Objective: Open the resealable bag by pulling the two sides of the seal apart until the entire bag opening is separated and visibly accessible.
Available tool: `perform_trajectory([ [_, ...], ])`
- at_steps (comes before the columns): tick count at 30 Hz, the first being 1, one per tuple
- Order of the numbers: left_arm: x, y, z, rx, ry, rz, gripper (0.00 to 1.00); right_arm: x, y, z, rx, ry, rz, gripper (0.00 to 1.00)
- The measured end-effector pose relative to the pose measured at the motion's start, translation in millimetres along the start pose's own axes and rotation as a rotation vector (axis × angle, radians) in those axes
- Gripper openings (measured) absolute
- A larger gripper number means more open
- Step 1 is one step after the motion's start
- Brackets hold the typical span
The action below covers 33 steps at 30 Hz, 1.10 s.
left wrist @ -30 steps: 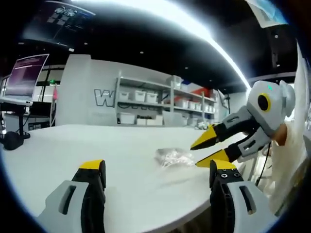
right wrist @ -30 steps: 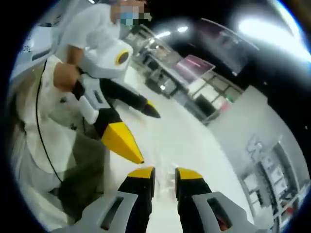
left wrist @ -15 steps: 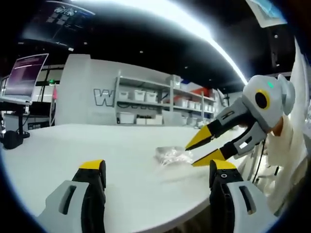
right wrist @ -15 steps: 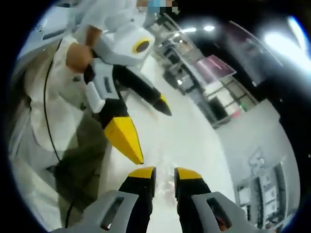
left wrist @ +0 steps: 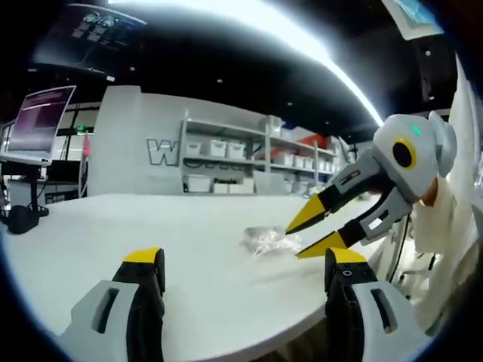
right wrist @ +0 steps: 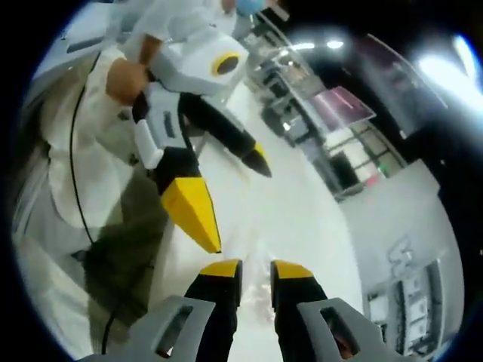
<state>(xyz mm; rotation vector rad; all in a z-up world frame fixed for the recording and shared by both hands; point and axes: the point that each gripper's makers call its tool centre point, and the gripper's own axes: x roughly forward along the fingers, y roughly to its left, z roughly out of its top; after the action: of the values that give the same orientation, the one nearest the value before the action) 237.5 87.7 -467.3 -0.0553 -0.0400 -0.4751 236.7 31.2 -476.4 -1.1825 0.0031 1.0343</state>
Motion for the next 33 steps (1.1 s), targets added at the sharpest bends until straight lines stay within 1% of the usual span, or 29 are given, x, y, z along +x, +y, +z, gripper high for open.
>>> perform_trajectory([
  [12,-0.3,1.0,-1.2,0.004,0.004,0.001,0.85,2.3,3.7,-4.4,0.02,0.003,0.008,0.12],
  [19,0.2,1.5,-1.3,0.0,0.007,-0.001,0.85,2.6,1.8,-2.7,0.029,-0.01,-0.004,0.11],
  [33,-0.4,1.7,-1.0,0.005,0.01,-0.004,0.85,3.7,6.1,-3.6,0.047,-0.007,0.007,0.1],
])
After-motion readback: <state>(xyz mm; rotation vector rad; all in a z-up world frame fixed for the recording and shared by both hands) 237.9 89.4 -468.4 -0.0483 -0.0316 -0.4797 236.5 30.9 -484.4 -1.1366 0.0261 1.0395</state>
